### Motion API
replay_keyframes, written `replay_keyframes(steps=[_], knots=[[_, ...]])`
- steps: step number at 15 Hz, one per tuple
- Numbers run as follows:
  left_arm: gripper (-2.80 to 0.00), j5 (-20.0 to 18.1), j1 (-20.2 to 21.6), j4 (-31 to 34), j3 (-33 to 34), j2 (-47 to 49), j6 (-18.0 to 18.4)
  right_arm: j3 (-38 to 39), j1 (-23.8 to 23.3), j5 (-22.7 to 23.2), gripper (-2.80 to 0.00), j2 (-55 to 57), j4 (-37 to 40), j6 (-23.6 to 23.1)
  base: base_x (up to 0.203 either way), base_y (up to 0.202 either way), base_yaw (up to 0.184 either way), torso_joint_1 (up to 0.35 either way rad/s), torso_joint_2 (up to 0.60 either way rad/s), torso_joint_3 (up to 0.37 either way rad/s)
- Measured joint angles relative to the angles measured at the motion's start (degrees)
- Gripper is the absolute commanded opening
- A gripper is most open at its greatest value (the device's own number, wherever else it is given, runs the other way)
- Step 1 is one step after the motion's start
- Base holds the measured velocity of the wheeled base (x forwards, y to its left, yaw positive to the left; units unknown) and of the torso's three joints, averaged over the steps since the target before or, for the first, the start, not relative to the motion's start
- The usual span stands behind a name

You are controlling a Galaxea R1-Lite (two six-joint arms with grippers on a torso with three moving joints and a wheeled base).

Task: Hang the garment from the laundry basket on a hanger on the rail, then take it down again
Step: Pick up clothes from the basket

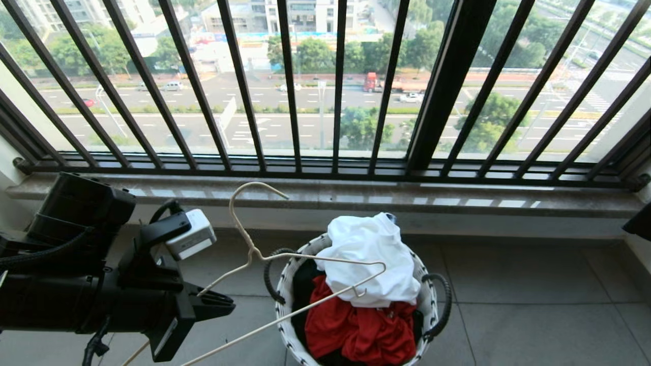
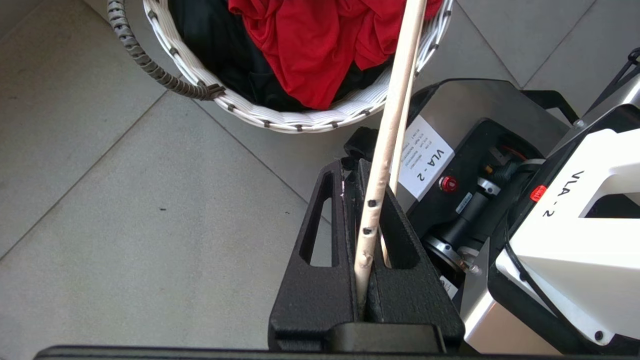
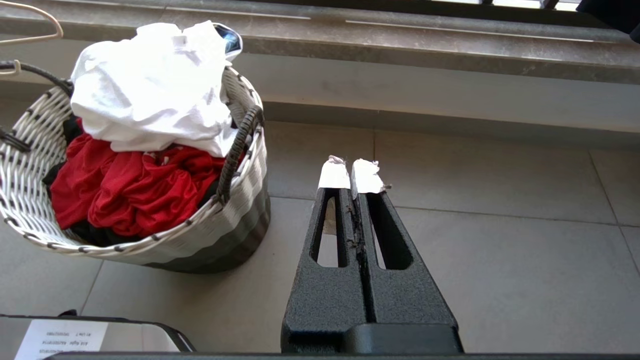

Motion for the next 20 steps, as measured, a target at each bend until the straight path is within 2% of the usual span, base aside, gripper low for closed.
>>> replay_keyframes(steps=[13,20], knots=[[-2.8,-0.18,0.0,-0.08,0.16,0.05,-0.27,0.0,0.0,-0.02,-2.8,0.0,0.0,-0.02,0.0,0.0,0.0,0.003,0.0,-0.197],[-2.8,-0.12,0.0,-0.16,-0.03,0.29,-0.71,0.0,0.0,0.0,-2.8,0.0,0.0,0.0,0.0,0.0,0.0,0.001,0.0,-0.025]])
